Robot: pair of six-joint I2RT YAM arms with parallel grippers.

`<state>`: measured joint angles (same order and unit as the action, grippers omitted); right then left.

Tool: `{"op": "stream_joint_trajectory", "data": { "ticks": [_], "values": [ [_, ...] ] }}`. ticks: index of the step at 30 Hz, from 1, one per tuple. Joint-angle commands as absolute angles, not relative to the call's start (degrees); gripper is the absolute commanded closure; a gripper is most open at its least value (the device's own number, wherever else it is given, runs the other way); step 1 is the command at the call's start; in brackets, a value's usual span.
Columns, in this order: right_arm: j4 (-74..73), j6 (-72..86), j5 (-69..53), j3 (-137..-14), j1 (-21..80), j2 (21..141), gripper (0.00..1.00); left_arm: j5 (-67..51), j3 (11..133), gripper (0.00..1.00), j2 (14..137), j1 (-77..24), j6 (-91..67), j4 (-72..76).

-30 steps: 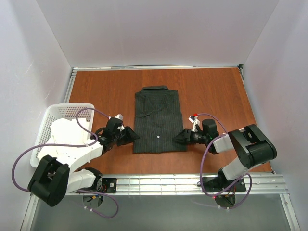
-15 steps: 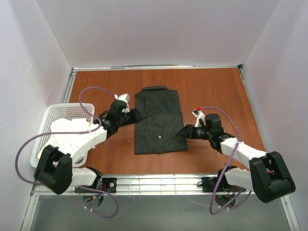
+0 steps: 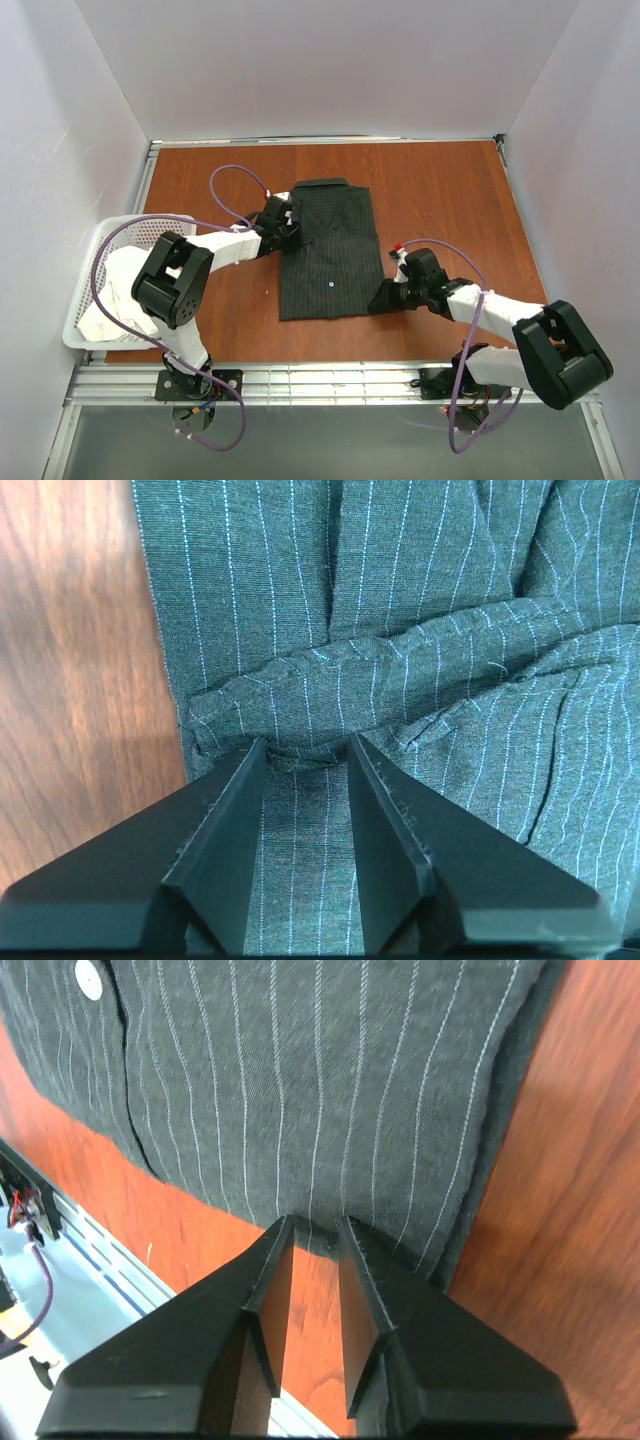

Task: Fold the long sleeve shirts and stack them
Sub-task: Fold the shirt

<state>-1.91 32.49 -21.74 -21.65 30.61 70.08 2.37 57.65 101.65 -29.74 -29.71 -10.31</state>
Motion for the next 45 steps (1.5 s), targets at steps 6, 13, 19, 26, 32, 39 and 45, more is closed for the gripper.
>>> {"op": "stream_joint_trajectory", "data": {
  "ticks": [6,13,19,26,32,39,45],
  "values": [
    [-4.2,24.7,-13.6,-30.7,23.8,86.1,0.85,4.8,48.4,0.7,96.0,-30.0,-39.9,-14.9],
    [-13.5,16.2,-7.0,-48.7,14.8,96.0,0.85,0.1,35.1,0.69,82.1,-32.2,-51.2,-17.4],
    [-18.4,11.8,-3.1,-64.7,12.2,99.9,0.82,-1.3,32.7,0.6,74.8,-47.0,-60.8,-14.5],
    [-21.5,12.0,-6.6,-63.0,12.2,89.7,0.57,14.0,42.5,0.35,72.6,-53.5,-49.3,-20.9],
    [-20.9,14.3,-14.4,-48.1,5.9,74.5,0.23,21.7,52.3,0.18,79.5,-62.5,-38.9,-23.2],
    [-21.2,21.1,-23.7,-37.5,-1.6,59.8,0.01,30.3,64.4,0.24,95.1,-74.2,-33.1,-26.5],
    [-21.0,25.7,-20.9,-32.3,-1.8,52.7,0.01,33.8,72.9,0.32,104.6,-79.7,-28.7,-28.7]
  ]
}}
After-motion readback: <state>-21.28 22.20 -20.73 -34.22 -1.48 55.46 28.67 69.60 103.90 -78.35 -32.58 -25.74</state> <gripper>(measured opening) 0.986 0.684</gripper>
